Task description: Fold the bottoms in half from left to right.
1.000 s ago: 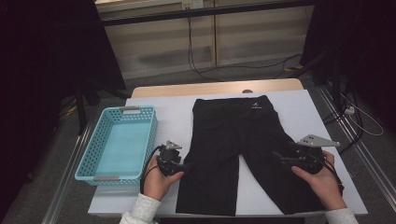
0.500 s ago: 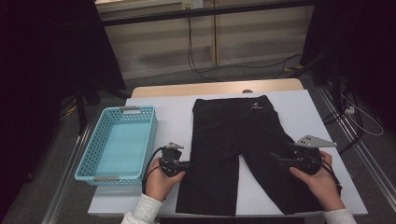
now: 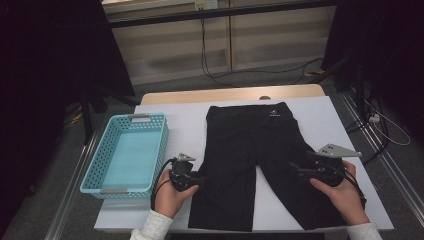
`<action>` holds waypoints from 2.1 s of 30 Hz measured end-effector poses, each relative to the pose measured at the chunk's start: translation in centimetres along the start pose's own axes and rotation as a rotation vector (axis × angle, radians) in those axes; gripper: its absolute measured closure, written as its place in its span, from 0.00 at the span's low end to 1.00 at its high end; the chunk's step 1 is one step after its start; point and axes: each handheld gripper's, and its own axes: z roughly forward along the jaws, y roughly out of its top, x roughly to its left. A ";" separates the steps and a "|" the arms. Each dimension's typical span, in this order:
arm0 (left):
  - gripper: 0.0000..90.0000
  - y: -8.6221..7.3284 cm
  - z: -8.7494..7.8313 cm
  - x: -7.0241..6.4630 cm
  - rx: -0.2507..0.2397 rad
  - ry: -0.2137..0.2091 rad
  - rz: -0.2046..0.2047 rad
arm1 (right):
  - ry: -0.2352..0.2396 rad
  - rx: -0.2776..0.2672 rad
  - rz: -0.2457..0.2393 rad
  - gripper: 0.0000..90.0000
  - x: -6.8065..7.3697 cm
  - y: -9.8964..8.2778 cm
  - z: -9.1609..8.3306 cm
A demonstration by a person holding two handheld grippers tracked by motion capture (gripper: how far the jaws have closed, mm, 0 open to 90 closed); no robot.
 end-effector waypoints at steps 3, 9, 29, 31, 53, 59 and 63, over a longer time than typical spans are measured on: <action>0.68 -0.1 -0.1 -0.7 0.030 -0.013 -0.007 | 0.003 0.008 -0.009 0.27 0.1 -0.1 0.3; 0.88 -0.3 0.1 -0.9 0.015 0.008 -0.015 | 0.010 0.005 -0.009 0.26 0.3 0.1 0.5; 0.99 1.0 -0.8 -1.9 -0.027 -0.111 -0.038 | 0.048 0.008 -0.029 0.25 1.9 0.8 1.8; 0.99 0.9 -0.6 -2.1 -0.029 -0.127 -0.044 | 0.048 -0.013 -0.042 0.25 2.3 1.2 1.9; 0.99 1.2 0.2 -3.2 -0.037 -0.146 -0.014 | 0.083 0.025 -0.061 0.17 5.9 4.0 6.6; 0.99 1.2 0.3 -3.6 -0.033 -0.158 -0.005 | 0.088 0.026 -0.041 0.16 6.8 4.8 7.8; 0.99 1.2 0.4 -3.7 -0.033 -0.158 -0.002 | 0.102 0.027 -0.033 0.15 7.5 5.3 8.5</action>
